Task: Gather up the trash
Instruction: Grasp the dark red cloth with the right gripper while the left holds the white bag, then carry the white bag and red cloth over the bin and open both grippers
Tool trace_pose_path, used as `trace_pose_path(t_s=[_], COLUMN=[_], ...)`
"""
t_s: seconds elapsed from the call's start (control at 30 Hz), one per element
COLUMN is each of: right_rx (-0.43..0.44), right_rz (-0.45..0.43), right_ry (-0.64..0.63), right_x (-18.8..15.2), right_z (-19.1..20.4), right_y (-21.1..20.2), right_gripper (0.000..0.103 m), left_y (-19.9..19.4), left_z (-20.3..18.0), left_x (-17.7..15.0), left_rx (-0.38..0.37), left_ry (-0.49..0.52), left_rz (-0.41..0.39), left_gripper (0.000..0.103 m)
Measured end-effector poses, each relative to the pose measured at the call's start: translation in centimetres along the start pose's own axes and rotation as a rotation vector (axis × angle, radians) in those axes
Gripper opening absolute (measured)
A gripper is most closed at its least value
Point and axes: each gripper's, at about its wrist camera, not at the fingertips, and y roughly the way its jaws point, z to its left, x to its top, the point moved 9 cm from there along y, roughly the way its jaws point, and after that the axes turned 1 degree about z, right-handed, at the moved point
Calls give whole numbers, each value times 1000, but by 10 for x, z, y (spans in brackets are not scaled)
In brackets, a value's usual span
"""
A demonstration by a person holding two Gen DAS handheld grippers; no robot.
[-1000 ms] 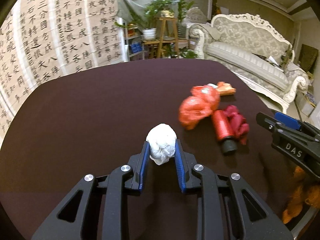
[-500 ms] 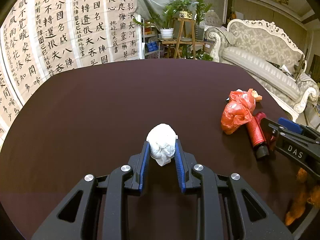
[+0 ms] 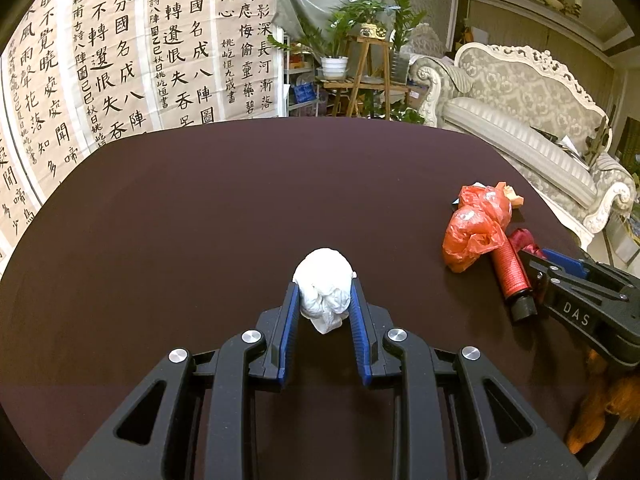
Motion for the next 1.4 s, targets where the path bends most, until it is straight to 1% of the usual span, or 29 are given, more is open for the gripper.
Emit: trace_pose_path(t_s=[0.1,0.5,0.9,1.17,1.4], right_rx=[6,1,-10,-15,-28], right_rz=[11,9,-6,-35,-43], right_ry=[-6,-12,-15,-3,13], right_x=[-2,-5,-7,-8,-9], right_z=[2,1,0,-1,-4], right_y=[1,-2,-8,-17,-23], right_gripper=[29,22,21,21,21], left_y=[0,0,1,2,1], left_z=[0,1,2,3,3], left_x=[0,0,0,-1,-1], left_rx=[-1,-2,-2,-5,-6], left_ry=[-1,-2,-4,-8,-11], left_rz=[-1,-1,-2,-3,-4], left_gripper=[26,26,26,26,25])
